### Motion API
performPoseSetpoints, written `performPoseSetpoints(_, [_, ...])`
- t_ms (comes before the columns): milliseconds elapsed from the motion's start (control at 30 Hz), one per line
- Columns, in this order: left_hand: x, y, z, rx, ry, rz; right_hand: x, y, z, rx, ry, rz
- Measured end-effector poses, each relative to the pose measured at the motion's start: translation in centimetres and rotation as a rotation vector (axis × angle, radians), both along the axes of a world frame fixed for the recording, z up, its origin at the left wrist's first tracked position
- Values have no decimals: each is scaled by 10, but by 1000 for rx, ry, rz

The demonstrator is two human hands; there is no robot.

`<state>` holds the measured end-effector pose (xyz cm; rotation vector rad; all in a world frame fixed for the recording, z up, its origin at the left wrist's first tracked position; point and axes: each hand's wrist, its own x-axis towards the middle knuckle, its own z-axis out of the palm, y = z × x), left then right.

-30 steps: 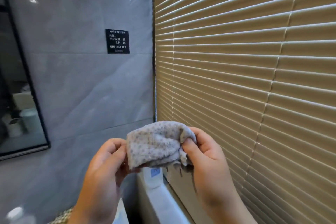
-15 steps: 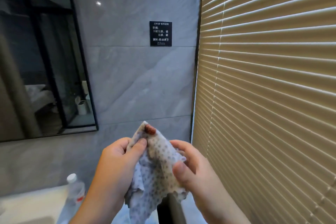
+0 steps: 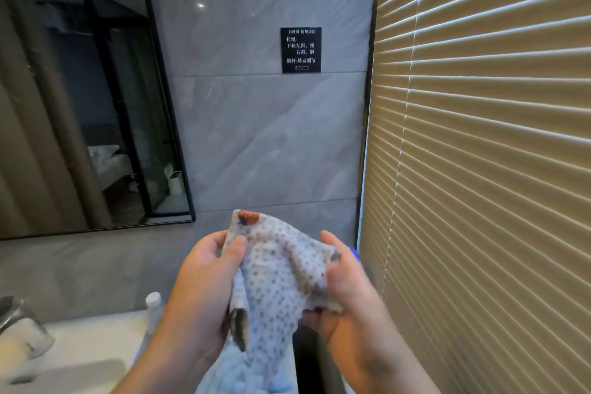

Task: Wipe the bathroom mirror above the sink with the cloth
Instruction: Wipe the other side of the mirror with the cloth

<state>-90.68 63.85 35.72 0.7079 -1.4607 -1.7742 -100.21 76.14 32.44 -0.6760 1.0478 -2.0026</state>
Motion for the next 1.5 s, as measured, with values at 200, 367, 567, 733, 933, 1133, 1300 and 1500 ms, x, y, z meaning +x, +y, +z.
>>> performPoseSetpoints(200, [9,-6,-2,11,79,9,-13,-19,-4,135,8,-288])
performPoseSetpoints(367, [16,-9,-7,-60,150,61,-9,-28,-1,206,80,-270])
performPoseSetpoints(567, [42,-37,-8,-567,-226,-153,-5,-33,5,340,658,-77])
performPoseSetpoints(733, [48,-55,9,-1029,-361,186,-2,-58,9,375,1164,-315])
performPoseSetpoints(933, [66,-63,31,-621,-175,115,11,-83,32,230,962,-348])
performPoseSetpoints(1133, [75,-58,31,-700,-168,322,25,-108,49,213,767,-339])
performPoseSetpoints(1300, [71,-71,37,-810,-135,817,33,-129,58,91,751,-127])
performPoseSetpoints(1500, [79,-70,41,-1076,201,595,37,-147,63,11,750,-62])
